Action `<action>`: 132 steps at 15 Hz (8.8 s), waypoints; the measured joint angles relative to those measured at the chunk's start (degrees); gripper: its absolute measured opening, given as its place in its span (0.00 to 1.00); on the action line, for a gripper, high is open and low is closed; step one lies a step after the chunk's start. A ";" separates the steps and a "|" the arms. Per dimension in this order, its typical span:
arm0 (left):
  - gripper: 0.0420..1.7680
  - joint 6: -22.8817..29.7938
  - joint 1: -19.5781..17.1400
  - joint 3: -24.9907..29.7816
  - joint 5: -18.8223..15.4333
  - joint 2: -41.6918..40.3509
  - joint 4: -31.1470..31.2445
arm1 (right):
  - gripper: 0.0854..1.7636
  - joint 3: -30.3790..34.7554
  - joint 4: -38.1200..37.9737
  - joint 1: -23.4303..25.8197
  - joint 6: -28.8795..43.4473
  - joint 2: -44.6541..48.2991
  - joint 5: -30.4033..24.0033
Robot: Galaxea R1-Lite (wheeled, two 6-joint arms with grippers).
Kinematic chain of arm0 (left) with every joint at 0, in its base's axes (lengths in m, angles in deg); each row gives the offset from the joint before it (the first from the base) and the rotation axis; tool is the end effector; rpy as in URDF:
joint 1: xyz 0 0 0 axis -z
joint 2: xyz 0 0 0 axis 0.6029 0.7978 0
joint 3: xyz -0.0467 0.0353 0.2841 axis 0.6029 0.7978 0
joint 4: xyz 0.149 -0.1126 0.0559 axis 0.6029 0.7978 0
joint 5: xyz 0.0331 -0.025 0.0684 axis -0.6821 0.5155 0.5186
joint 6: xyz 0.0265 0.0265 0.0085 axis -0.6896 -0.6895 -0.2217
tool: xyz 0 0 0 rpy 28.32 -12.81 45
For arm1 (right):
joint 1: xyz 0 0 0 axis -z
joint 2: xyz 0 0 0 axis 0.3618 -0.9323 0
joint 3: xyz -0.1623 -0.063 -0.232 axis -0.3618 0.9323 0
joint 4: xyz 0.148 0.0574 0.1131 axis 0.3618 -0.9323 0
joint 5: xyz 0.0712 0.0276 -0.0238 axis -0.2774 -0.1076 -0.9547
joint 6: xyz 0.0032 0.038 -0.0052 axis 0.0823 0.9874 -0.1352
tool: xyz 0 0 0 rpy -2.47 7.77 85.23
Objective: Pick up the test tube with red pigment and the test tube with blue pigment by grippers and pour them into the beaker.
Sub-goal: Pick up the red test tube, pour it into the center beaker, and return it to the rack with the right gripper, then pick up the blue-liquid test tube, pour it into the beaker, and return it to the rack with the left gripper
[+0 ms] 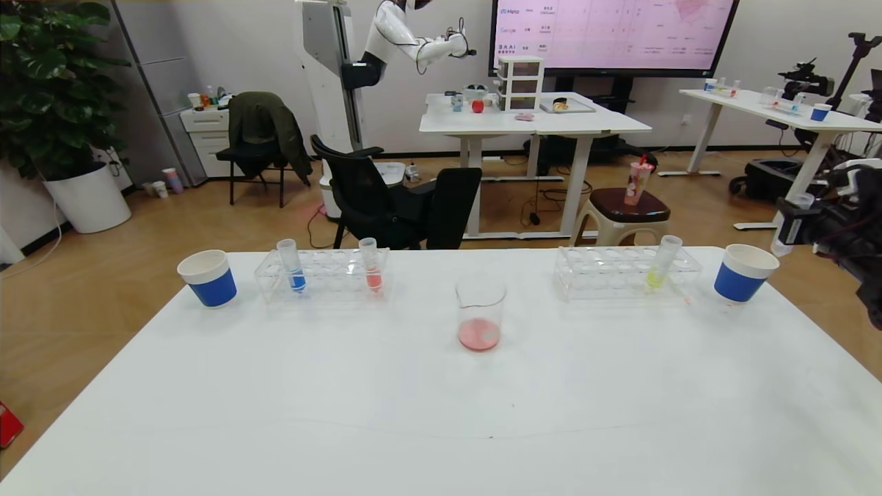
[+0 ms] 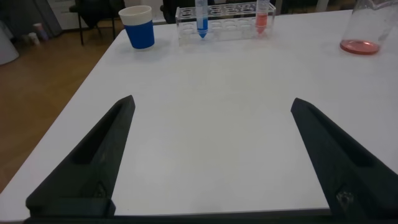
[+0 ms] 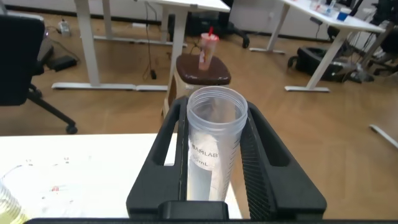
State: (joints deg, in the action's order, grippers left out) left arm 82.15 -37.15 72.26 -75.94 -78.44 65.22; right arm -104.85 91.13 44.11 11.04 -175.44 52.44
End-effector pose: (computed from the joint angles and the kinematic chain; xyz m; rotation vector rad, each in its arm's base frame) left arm 0.0080 -0.0006 0.0747 0.0705 0.0043 -0.0157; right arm 0.4008 -0.1618 0.1396 -0.1369 -0.0410 -0.2191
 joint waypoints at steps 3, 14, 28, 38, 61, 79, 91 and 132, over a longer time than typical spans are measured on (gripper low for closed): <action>0.99 -0.05 0.00 0.00 0.02 0.00 -0.02 | 0.26 0.45 0.13 -0.45 0.16 -1.77 -0.04; 0.99 -0.02 0.00 0.00 0.00 0.00 0.00 | 0.26 6.38 5.25 -1.52 1.73 -3.75 -0.59; 0.99 -0.02 0.00 0.00 0.02 0.00 0.00 | 0.98 7.50 7.50 -10.75 5.18 5.16 0.00; 0.99 -0.02 0.00 0.00 0.02 0.00 -0.02 | 0.98 32.15 7.57 -17.54 5.40 43.39 -0.24; 0.99 0.00 0.00 0.00 0.02 0.00 0.00 | 0.98 64.20 -61.71 -22.86 0.83 122.34 8.41; 0.99 -0.06 0.00 0.00 -0.05 0.00 0.05 | 0.98 64.42 -61.38 -22.91 4.52 122.37 9.42; 0.99 -4.61 -0.09 0.00 -0.61 0.00 -0.17 | 0.98 64.42 -61.40 -22.91 4.51 122.37 9.40; 0.99 1.60 3.16 -23.92 5.69 103.00 -77.36 | 0.98 64.42 -61.40 -22.91 4.51 122.37 9.42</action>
State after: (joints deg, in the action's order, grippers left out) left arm 83.74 -33.99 48.34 -70.24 24.56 -12.14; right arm -40.43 29.72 21.21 15.56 -53.07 61.87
